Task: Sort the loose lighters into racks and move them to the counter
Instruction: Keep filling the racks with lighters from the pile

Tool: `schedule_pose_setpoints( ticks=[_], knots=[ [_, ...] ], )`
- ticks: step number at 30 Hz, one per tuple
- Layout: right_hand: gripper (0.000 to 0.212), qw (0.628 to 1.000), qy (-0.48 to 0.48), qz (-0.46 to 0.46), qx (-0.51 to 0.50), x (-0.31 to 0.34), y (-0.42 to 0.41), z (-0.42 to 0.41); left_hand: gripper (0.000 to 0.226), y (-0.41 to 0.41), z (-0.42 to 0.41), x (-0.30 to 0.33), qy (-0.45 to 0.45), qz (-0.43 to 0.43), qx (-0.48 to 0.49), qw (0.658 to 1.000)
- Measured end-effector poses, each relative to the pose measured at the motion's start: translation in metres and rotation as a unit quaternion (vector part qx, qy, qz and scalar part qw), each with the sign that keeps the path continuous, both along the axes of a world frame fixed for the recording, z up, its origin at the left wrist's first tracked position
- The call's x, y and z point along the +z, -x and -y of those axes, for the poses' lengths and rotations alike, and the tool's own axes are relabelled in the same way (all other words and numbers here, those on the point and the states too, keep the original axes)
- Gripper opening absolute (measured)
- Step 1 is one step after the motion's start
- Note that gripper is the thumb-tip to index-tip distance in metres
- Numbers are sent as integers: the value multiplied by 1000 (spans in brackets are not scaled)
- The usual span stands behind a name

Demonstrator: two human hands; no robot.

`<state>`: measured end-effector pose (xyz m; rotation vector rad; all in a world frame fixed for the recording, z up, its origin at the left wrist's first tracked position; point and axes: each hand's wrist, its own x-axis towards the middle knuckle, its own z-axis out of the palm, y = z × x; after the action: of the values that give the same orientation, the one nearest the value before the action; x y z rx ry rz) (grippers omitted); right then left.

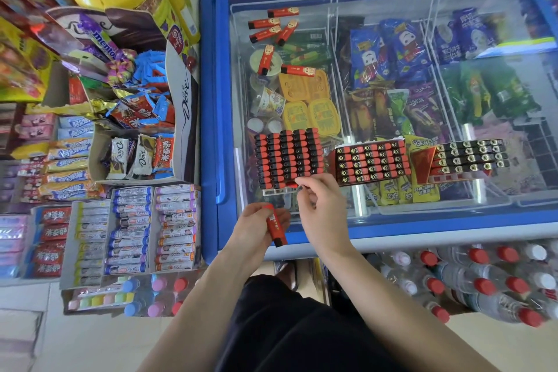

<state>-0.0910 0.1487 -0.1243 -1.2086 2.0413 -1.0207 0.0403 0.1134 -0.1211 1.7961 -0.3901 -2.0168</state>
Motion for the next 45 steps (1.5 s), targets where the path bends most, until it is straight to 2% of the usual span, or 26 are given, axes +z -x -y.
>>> schedule_pose_setpoints(
  ticks=[3,5,8,12,16,19,23,26,30,33,37,40,45],
  knots=[
    [20,999,-3,29,-22,0,-2,1,19,0,1,1,4,-10,-6,1000],
    [16,993,-21,93,-66,2,-4,4,21,0,2,2,1,-19,-2,1000],
    [22,964,-78,212,-142,7,-9,11,26,0,3,5,-2,-26,-14,1000],
    [35,947,-159,216,-178,12,-13,17,16,0,2,8,19,-15,-39,999],
    [35,922,-196,286,-170,20,-8,18,8,-2,1,7,34,-1,-51,998],
    [27,921,-247,278,-111,25,2,12,9,-4,2,1,27,4,-38,999],
    [12,897,-264,350,-52,25,20,-4,24,-3,3,-4,11,-12,-6,1000],
    [8,919,-207,333,-48,23,26,-14,33,-1,1,-6,15,-16,-15,1000],
    [14,929,-160,320,-90,26,27,-13,22,3,0,-2,43,47,-60,996],
    [15,953,-165,229,-111,24,28,-11,17,1,1,0,76,105,-77,989],
    [12,968,-138,159,-134,22,27,-5,37,0,7,8,140,152,-111,972],
    [8,963,-125,177,-161,20,22,0,50,3,13,15,187,165,-134,959],
    [3,956,-114,215,-163,22,14,9,51,7,24,10,211,176,-162,948]
  ],
)
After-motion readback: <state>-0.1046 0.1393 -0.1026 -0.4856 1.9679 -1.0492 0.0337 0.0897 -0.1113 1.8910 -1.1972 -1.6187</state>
